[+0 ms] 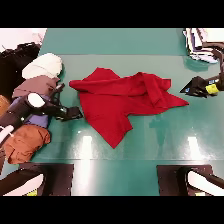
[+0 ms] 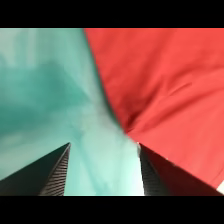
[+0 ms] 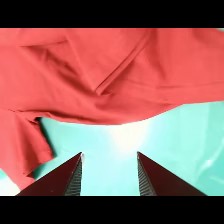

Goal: Fold the shirts.

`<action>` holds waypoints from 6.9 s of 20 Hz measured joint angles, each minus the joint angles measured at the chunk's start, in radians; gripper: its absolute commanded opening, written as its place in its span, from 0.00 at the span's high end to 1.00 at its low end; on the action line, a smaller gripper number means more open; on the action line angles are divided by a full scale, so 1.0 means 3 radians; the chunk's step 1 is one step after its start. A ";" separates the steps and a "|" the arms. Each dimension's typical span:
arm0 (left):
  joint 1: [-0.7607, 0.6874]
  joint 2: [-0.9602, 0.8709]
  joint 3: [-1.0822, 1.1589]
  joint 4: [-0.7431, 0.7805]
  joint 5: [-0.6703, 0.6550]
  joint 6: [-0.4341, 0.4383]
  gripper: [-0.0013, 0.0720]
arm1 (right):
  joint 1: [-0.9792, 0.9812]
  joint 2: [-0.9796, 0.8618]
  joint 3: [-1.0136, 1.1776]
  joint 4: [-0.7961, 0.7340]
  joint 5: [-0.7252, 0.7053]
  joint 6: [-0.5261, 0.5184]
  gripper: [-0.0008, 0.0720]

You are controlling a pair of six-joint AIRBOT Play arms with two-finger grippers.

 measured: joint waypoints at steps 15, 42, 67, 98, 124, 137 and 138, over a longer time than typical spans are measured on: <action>-0.0092 -0.0150 0.0295 -0.0254 0.0567 -0.0099 0.95 | -0.0352 0.0510 -0.0376 -0.0245 0.0065 0.0000 0.46; 0.0362 0.0183 0.0974 0.0310 -0.0417 -0.0004 0.95 | -0.0291 -0.0693 -0.0991 0.0459 -0.0270 -0.0542 0.97; 0.0360 0.0992 0.4158 0.0752 -0.0655 -0.0125 0.95 | -0.1499 0.0800 0.2669 0.0596 0.0092 -0.0074 0.97; 0.0496 -0.1414 0.2138 0.0706 -0.0782 0.0264 0.36 | 0.0098 -0.1696 0.1080 -0.0231 -0.0214 0.0006 0.67; 0.0557 0.0903 -0.0824 0.0514 -0.1181 -0.0309 0.31 | -0.0520 0.0309 -0.0618 -0.0196 -0.0217 -0.0036 0.39; 0.0557 0.0918 -0.0750 -0.0263 -0.0688 0.0015 0.95 | -0.0860 0.0446 -0.1213 -0.0573 0.0089 -0.0078 0.29; 0.0557 0.0918 -0.0717 -0.0267 -0.0699 0.0031 0.95 | -0.0941 0.0463 -0.1401 -0.0612 0.0095 -0.0085 0.29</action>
